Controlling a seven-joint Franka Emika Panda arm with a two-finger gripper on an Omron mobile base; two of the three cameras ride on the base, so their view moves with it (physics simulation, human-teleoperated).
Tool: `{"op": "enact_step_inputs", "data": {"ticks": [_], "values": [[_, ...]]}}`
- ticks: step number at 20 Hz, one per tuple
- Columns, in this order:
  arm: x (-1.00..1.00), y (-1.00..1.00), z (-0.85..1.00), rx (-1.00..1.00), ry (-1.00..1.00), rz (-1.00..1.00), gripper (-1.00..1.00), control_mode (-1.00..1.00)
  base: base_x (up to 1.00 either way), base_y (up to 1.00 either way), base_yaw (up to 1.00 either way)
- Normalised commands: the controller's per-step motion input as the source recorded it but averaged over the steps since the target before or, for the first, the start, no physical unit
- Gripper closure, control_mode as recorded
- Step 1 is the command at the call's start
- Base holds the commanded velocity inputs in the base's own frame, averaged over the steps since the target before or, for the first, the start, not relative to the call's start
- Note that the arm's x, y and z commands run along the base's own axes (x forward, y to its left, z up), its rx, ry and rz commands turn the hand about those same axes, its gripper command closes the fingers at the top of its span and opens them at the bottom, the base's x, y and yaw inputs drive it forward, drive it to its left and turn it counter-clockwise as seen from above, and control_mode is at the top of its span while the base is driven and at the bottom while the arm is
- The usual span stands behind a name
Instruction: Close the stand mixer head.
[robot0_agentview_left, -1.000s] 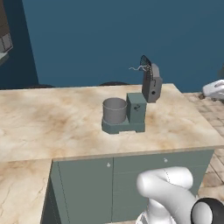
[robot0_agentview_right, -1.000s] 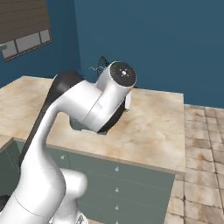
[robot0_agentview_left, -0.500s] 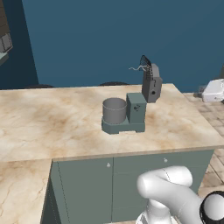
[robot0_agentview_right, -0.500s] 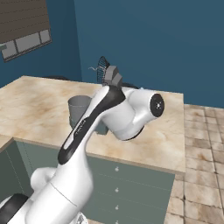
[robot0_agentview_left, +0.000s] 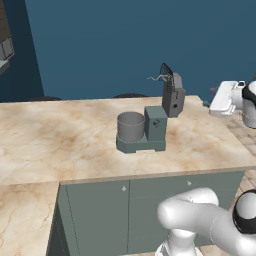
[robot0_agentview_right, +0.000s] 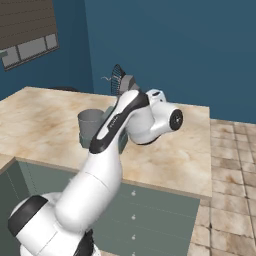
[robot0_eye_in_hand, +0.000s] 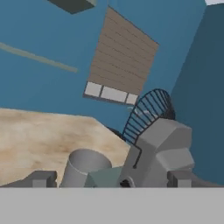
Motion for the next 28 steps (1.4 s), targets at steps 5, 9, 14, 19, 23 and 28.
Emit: {"op": "enact_step_inputs", "data": {"ticks": [5,9,14,19,23,28], "values": [[0.9,-0.19,-0.26,-0.07,-0.11,0.08,-1.0,-1.0,0.0,0.0,0.0],[0.79,-0.51,-0.24,-0.08,0.0,0.13,-1.0,-1.0,0.0,0.0,0.0],[0.99,-0.35,-0.22,-0.01,0.0,0.05,-1.0,-1.0,0.0,0.0,0.0],[0.8,-0.07,-0.45,0.0,0.0,0.01,-1.0,-1.0,0.0,0.0,0.0],[0.15,0.49,-0.53,-0.06,-0.02,0.21,-1.0,-1.0,0.0,0.0,0.0],[0.12,1.0,0.19,-0.25,-0.11,0.4,-1.0,-1.0,0.0,0.0,0.0]]}}
